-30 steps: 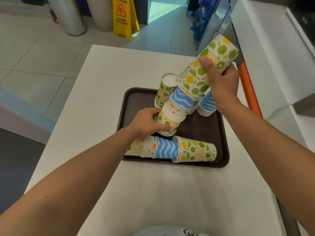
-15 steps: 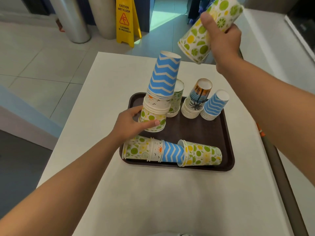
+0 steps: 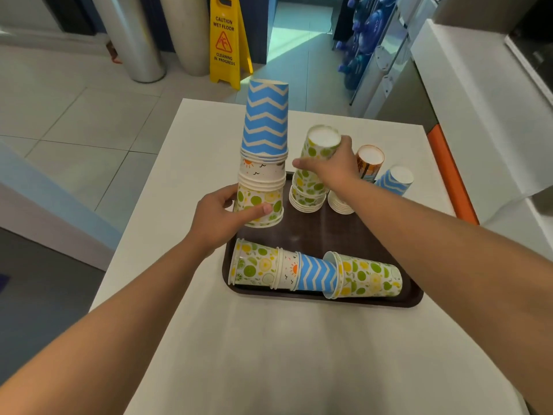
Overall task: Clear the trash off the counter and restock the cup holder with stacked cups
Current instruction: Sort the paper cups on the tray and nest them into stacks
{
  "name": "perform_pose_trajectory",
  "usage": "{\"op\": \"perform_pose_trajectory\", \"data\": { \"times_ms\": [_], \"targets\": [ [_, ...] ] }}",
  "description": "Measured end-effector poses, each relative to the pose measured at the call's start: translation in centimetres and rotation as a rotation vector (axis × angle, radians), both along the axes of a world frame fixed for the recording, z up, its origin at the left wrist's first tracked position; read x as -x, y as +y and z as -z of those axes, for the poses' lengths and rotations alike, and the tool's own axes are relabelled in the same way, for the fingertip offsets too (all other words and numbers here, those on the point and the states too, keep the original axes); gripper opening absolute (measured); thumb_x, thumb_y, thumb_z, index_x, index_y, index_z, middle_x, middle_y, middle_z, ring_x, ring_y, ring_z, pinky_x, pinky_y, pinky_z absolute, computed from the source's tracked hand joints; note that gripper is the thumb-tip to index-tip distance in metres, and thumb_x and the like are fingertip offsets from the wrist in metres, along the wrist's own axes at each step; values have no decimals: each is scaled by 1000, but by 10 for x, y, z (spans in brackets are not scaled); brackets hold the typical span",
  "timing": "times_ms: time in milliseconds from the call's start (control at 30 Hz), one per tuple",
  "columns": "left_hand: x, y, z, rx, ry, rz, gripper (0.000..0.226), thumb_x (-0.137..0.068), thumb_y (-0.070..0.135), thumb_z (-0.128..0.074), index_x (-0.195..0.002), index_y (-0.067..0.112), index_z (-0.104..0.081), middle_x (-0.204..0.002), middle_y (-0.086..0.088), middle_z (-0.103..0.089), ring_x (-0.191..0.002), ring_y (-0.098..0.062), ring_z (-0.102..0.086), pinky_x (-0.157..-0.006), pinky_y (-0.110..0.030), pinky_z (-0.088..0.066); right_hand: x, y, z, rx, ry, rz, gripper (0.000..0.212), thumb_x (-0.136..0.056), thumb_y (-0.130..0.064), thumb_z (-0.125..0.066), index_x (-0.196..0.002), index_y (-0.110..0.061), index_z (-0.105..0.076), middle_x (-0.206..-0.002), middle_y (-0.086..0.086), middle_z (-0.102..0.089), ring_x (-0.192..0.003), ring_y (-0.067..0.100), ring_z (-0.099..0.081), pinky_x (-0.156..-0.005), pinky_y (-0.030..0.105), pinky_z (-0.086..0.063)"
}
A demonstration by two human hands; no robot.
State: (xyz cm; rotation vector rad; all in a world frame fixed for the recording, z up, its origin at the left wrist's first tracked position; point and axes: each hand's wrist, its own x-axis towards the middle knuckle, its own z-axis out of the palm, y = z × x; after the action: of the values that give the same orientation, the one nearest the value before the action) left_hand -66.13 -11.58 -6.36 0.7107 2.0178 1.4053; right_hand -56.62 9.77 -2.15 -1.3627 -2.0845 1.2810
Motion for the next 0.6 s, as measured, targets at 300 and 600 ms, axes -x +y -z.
{"op": "perform_pose_trajectory", "data": {
  "times_ms": [300, 600],
  "targets": [
    [-22, 10, -8, -50, -82, 96, 44, -71, 34, -88, -111, 25, -74, -102, 10, -78, -98, -8, -73, -95, -41, -57, -24, -33, -54, -67, 529, 134, 42, -93, -20, -61, -132, -10, -50, -128, -2, -57, -113, 3, -54, -93, 16, -46],
    [-59, 34, -14, 31, 17, 273, 54, -66, 34, -91, -113, 31, -66, -107, 14, -69, -95, -1, -69, -83, -22, -58, -41, -38, -56, 97, 404, 2, 39, -71, -36, -84, -100, -24, -61, -94, -10, -71, -84, 5, -70, -72, 22, -58]
  ]
}}
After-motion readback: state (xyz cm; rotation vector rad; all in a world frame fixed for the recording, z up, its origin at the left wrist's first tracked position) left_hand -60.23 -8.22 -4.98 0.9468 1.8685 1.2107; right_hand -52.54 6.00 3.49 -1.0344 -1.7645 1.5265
